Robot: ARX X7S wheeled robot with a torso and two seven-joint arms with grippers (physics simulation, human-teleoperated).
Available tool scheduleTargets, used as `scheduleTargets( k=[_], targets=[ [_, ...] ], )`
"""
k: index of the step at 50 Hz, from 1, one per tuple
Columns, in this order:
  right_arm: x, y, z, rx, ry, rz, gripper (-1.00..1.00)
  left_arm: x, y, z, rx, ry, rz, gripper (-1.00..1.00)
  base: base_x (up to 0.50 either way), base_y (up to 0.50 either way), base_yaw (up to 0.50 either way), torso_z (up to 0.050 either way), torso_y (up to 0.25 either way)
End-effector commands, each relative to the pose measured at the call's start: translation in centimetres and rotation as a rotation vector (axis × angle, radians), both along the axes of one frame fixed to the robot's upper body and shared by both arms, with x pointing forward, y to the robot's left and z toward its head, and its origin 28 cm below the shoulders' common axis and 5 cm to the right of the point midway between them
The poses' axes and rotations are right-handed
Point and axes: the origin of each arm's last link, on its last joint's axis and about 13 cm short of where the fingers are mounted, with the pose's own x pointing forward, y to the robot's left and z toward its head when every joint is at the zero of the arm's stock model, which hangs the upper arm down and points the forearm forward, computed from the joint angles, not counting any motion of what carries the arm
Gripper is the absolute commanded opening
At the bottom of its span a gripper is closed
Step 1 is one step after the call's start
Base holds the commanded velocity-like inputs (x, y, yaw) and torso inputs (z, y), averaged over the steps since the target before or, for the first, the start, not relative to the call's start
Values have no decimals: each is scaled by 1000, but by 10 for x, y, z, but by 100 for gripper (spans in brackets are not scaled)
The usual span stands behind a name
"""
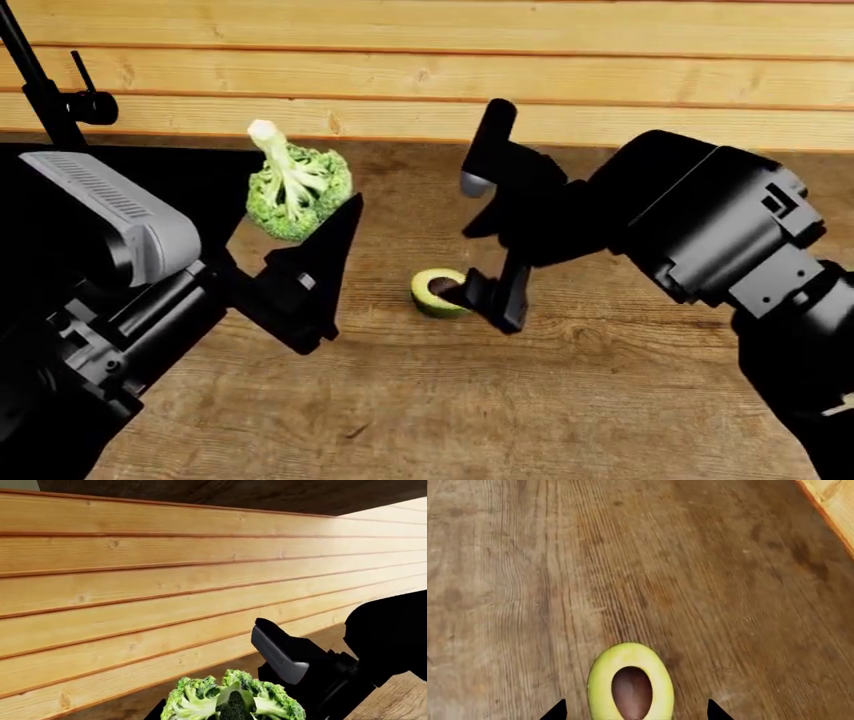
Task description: Pick the broccoli, avocado from the counter and place them in the cabinet. Then close the cabinet.
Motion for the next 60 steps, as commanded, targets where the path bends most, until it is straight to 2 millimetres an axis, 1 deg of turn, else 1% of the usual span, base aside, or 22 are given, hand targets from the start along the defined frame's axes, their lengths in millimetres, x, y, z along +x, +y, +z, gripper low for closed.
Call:
scheduleTargets(
  k=[1, 17, 31, 42, 46, 47, 55, 60],
  targets=[
    [8, 4, -13, -54, 30, -3, 100, -1, 0, 0, -5, 0, 0, -100, 0, 0, 0, 0, 0],
    [13, 12, -32, -55, 71, 23, 100, 0, 1, 1, -7, -2, -3, -100, 0, 0, 0, 0, 0],
    [14, 13, -45, -92, 102, 17, 100, -1, 0, 1, -2, -2, -10, -100, 0, 0, 0, 0, 0],
    [16, 14, -51, -106, 100, 10, 100, 0, 0, -1, 4, 1, -10, -100, 0, 0, 0, 0, 0],
    [17, 14, -50, -100, 85, 4, 100, -1, -1, -1, 7, 0, -14, -100, 0, 0, 0, 0, 0],
    [17, 13, -49, -95, 77, 1, -100, -1, -1, -1, 7, 0, -14, -100, 0, 0, 0, 0, 0],
    [15, 9, -32, -66, -16, -26, -100, -1, -1, 0, 7, -1, -13, -100, 0, 0, 0, 0, 0],
    [14, 3, -12, -59, -153, -83, -100, -2, 0, 0, 5, -3, -11, -100, 0, 0, 0, 0, 0]
  ],
)
